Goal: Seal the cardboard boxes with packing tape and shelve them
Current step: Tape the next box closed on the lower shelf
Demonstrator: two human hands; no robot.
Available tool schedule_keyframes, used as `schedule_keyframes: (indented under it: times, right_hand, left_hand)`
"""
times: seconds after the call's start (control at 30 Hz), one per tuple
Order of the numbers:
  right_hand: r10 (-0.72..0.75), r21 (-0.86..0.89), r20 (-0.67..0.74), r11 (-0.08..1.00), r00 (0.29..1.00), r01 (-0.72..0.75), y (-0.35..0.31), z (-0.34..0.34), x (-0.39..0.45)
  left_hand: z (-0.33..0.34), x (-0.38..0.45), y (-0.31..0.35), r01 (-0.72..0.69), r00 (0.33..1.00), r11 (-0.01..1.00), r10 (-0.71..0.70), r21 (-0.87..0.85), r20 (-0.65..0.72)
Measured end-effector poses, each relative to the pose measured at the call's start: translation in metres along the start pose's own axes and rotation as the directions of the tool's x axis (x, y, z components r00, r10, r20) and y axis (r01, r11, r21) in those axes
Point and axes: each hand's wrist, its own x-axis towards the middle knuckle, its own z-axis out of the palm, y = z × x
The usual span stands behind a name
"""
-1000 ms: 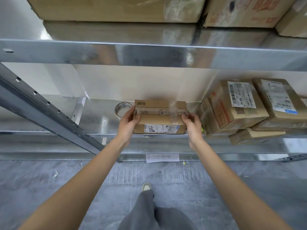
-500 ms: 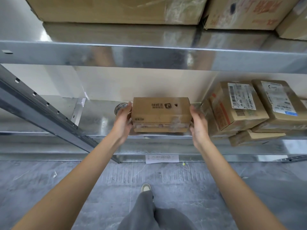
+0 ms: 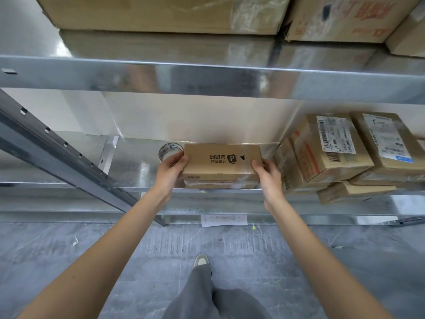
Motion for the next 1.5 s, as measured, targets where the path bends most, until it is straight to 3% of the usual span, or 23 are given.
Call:
schedule_keyframes:
  times: [0.07,0.13,0.2,0.23,0.33,0.4,0.47,0.6,0.67,0.73,0.8,0.83,0.9,1.0,1.07,1.13,1.23,1.3,1.4,1.5]
  right_hand:
    - [-0.003,-0.015,-0.002,1.000,1.000,0.003,0.003,0.005,-0.004]
    - [-0.010,-0.029,-0.014,1.000,1.000,0.010,0.005,0.009,-0.006]
    - [-0.014,-0.043,-0.027,0.999,1.000,0.013,0.006,0.013,-0.008]
    - [-0.019,-0.049,-0.032,0.999,0.999,0.018,0.006,0.014,-0.007]
    - [-0.028,-0.066,-0.032,0.998,0.999,0.025,0.006,0.013,-0.008]
    - [-0.025,-0.070,-0.017,0.997,1.000,0.024,0.008,0.012,-0.007]
    - [-0.023,-0.089,-0.012,0.996,1.000,0.022,0.009,0.010,-0.007]
    - [-0.010,-0.111,-0.012,0.994,1.000,0.009,0.010,0.009,-0.006]
    - [0.001,-0.111,-0.016,0.994,1.000,-0.003,0.010,0.009,-0.006]
    - [0.004,-0.120,-0.031,0.993,1.000,-0.007,0.010,0.012,-0.008]
    - [-0.001,-0.151,-0.062,0.988,0.998,-0.008,0.012,0.018,-0.010]
    - [-0.005,-0.166,-0.072,0.986,0.997,-0.007,0.013,0.021,-0.011]
    - [-0.019,-0.209,-0.079,0.978,0.997,0.002,0.011,0.029,-0.014]
    - [-0.126,-0.326,-0.089,0.941,0.988,0.091,-0.002,0.033,-0.018]
    - [-0.322,-0.446,-0.040,0.853,0.946,0.271,-0.018,0.031,-0.019]
    - [-0.414,-0.418,0.088,0.811,0.906,0.411,-0.036,0.025,-0.018]
    - [-0.246,-0.211,0.312,0.924,0.918,0.319,-0.065,0.018,-0.028]
    - [-0.147,-0.208,0.415,0.945,0.898,0.251,-0.071,0.012,-0.030]
    - [-0.064,-0.138,0.447,0.980,0.892,0.140,-0.071,0.006,-0.031]
    - [-0.063,-0.112,0.452,0.986,0.890,0.126,-0.068,0.004,-0.033]
  left_hand:
    - [-0.006,0.007,-0.004,-0.038,0.995,0.995,0.046,0.093,-0.083]
    - [-0.018,0.021,-0.009,-0.135,0.970,0.888,0.209,0.440,-0.124]
    - [-0.031,0.034,-0.013,-0.231,0.938,0.473,0.339,0.850,0.067]
    - [-0.035,0.039,-0.014,-0.258,0.938,0.281,0.301,0.925,0.170]
    - [-0.030,0.040,-0.006,-0.229,0.967,0.003,0.112,0.974,0.227]
    - [-0.025,0.042,-0.005,-0.256,0.959,-0.177,0.080,0.950,0.273]
    - [-0.026,0.044,-0.003,-0.278,0.948,-0.264,0.082,0.924,0.309]
    - [-0.036,0.049,0.000,-0.335,0.907,-0.324,0.144,0.885,0.396]
    - [-0.043,0.055,0.009,-0.283,0.929,-0.355,0.129,0.891,0.346]
    - [-0.049,0.059,0.026,-0.183,0.959,-0.239,0.169,0.954,0.227]
    - [-0.046,0.053,0.051,-0.161,0.954,0.135,0.274,0.978,0.119]
    - [-0.039,0.047,0.063,-0.202,0.945,0.363,0.318,0.909,0.083]
    - [-0.013,0.025,0.086,-0.308,0.924,0.668,0.381,0.677,0.043]
    - [0.033,-0.024,0.101,-0.343,0.939,0.906,0.332,0.250,0.088]
    - [0.056,-0.051,0.093,-0.302,0.944,0.946,0.279,0.120,0.177]
    - [0.070,-0.069,0.077,-0.269,0.936,0.961,0.246,0.062,0.252]
    - [0.080,-0.081,0.055,-0.261,0.913,0.964,0.231,0.049,0.336]
    - [0.083,-0.084,0.043,-0.289,0.902,0.956,0.252,0.057,0.350]
    - [0.085,-0.086,0.035,-0.285,0.903,0.956,0.243,0.072,0.354]
    - [0.088,-0.089,0.033,-0.266,0.911,0.963,0.232,0.054,0.342]
